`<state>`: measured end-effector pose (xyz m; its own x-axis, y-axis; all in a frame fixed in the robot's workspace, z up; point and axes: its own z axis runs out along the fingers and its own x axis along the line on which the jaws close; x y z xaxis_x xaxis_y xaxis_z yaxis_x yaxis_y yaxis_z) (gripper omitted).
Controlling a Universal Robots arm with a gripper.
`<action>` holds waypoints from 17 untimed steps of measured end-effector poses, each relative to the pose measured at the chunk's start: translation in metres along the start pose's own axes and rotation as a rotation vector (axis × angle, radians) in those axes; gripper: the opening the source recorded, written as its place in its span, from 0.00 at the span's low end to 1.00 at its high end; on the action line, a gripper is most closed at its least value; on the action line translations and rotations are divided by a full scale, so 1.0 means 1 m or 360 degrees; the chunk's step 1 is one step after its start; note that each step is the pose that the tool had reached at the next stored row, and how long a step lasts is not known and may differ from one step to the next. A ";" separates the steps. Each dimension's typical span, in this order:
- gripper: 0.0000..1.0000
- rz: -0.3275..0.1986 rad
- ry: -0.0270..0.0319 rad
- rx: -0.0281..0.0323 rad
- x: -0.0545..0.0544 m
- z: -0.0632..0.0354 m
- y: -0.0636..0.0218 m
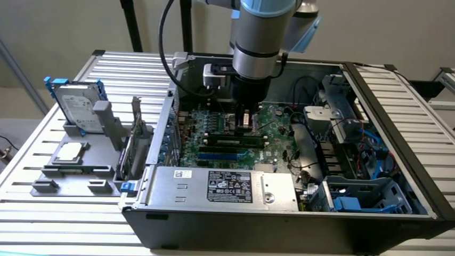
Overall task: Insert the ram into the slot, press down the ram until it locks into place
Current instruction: 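Press down the ram until it locks into place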
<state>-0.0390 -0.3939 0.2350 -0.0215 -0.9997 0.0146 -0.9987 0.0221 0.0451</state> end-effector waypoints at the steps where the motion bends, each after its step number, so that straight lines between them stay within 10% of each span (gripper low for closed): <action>1: 0.10 0.0000 -0.00001 0.00003 0.000 0.0007 0.0000; 17: 0.10 0.0000 -0.00009 0.00198 0.000 -0.0006 0.0016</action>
<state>-0.0405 -0.3938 0.2357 -0.0216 -0.9997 0.0140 -0.9992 0.0221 0.0327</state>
